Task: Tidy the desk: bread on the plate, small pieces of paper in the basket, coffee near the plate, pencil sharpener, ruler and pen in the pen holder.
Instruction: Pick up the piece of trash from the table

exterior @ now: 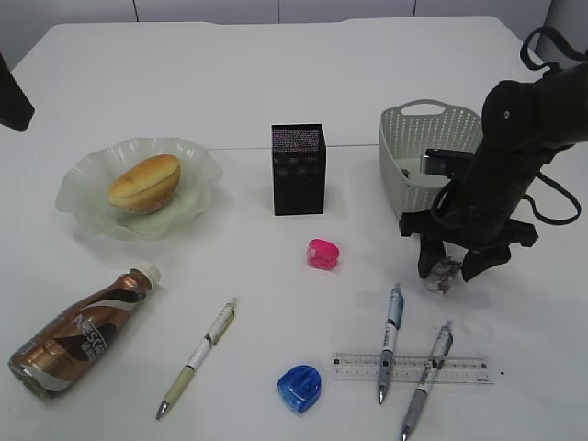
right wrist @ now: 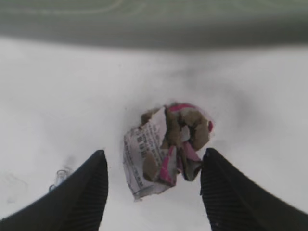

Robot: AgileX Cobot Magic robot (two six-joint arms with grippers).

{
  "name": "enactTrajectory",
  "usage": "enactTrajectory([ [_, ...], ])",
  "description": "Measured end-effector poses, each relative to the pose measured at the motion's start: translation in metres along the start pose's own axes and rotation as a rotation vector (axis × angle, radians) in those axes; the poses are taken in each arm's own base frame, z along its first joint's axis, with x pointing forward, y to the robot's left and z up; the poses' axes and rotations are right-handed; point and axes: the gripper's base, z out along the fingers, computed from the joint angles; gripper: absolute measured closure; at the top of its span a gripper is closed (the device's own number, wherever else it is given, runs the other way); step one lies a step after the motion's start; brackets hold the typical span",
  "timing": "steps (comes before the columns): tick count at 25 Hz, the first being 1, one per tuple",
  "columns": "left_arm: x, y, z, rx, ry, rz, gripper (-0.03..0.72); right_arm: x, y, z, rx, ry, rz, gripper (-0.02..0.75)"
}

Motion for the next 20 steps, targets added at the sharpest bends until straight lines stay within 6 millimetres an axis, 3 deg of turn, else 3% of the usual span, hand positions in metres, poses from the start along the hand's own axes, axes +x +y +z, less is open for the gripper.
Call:
enactTrajectory([
  [6,0.000,0.000,0.000,0.000,0.000,0.000,0.160,0.001,-0.001,0.009,0.006,0.026,0.002,0.265],
  [9,0.000,0.000,0.000,0.000,0.000,0.000,0.160,0.001,-0.001,0.009,0.006,0.024,0.001,0.304],
  [20,0.000,0.000,0.000,0.000,0.000,0.000,0.160,0.001,-0.003,0.013,0.024,0.025,-0.024,0.708],
])
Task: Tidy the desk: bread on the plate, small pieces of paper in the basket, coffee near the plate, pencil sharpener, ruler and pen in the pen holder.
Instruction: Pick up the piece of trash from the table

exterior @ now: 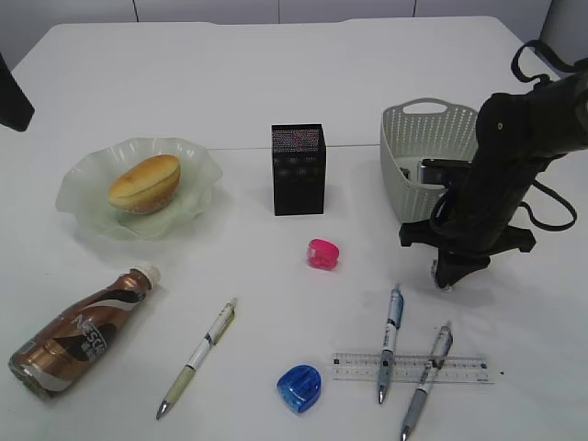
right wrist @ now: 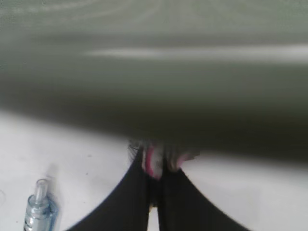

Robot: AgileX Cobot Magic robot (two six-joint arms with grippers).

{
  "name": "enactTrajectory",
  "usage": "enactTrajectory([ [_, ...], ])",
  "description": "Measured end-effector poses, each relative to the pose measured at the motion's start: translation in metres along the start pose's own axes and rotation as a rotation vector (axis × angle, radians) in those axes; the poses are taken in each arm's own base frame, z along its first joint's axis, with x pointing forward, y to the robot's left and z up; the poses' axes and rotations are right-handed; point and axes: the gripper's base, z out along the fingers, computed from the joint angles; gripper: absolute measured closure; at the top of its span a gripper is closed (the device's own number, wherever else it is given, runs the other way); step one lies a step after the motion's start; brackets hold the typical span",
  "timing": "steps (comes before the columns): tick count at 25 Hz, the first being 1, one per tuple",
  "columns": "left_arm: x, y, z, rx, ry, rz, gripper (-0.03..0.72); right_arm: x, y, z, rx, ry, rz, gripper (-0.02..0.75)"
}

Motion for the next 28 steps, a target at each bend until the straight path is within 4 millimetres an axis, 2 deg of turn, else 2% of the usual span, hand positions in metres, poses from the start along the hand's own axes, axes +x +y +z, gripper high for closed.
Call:
enactTrajectory([
  [10,0.000,0.000,0.000,0.000,0.000,0.000,0.167,0.001,-0.001,-0.001,0.007,0.016,-0.028,0.725],
  [16,0.000,0.000,0.000,0.000,0.000,0.000,0.169,-0.001,0.001,-0.017,-0.003,-0.033,-0.033,0.725],
  [28,0.000,0.000,0.000,0.002,0.000,-0.001,0.172,0.000,0.001,-0.017,-0.001,-0.027,-0.035,0.725],
])
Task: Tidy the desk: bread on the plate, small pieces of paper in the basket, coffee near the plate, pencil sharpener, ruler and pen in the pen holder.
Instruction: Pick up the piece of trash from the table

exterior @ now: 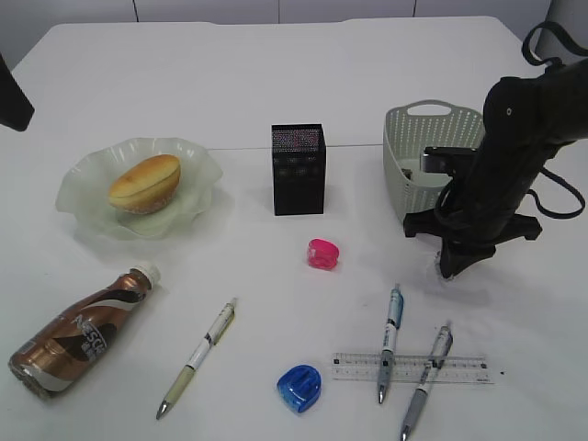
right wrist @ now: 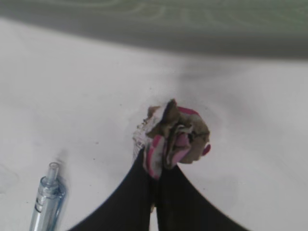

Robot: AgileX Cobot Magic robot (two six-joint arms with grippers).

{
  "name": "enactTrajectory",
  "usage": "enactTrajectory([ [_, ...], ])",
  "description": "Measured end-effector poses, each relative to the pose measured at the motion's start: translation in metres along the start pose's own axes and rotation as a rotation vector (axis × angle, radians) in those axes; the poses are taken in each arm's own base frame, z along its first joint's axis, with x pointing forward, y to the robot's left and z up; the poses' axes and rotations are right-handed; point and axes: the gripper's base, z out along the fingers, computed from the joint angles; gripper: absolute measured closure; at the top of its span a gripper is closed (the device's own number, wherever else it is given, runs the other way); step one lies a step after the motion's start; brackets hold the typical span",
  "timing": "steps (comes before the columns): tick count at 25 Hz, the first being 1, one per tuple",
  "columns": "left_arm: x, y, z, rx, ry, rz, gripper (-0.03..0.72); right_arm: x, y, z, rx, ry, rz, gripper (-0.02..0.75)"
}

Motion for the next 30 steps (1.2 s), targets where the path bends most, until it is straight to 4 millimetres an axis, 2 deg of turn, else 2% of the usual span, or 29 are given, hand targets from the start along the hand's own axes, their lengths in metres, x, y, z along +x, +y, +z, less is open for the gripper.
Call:
enactTrajectory([
  [21,0.000,0.000,0.000,0.000,0.000,0.000,0.173,0.000,-0.001,-0.001,0.008,0.001,-0.008,0.725],
  [30,0.000,0.000,0.000,0.000,0.000,0.000,0.173,-0.013,0.002,-0.024,0.014,-0.051,-0.030,0.725],
])
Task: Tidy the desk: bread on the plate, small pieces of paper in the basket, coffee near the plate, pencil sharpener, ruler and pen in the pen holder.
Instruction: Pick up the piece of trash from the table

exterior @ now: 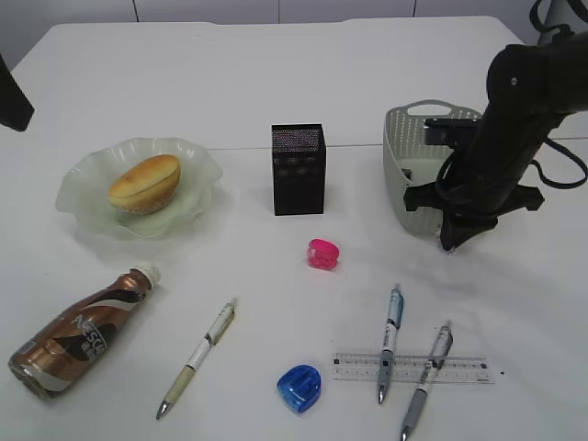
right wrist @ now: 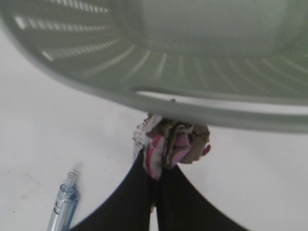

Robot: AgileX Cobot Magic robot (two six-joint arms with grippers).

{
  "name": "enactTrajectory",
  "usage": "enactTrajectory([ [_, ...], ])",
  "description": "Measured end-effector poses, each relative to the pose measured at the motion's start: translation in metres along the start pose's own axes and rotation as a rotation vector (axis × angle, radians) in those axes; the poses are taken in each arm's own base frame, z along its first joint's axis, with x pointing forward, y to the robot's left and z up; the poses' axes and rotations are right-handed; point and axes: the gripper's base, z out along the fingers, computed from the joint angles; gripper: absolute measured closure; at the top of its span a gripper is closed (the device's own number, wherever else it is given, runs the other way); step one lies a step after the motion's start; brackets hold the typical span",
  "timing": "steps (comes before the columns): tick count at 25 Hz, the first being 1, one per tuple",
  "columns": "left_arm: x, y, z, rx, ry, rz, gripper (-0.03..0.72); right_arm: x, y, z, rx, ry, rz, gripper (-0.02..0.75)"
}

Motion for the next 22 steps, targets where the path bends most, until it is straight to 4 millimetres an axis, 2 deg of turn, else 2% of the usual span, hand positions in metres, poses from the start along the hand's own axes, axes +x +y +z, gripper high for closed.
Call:
enactTrajectory([
  [6,0.000,0.000,0.000,0.000,0.000,0.000,0.174,-0.012,0.003,-0.016,-0.003,-0.015,-0.005,0.725],
  [18,0.000,0.000,0.000,0.000,0.000,0.000,0.174,-0.016,0.004,-0.032,0.000,0.022,-0.008,0.725],
  [22,0.000,0.000,0.000,0.000,0.000,0.000,0.174,-0.018,0.005,-0.047,-0.004,0.000,-0.010,0.725],
])
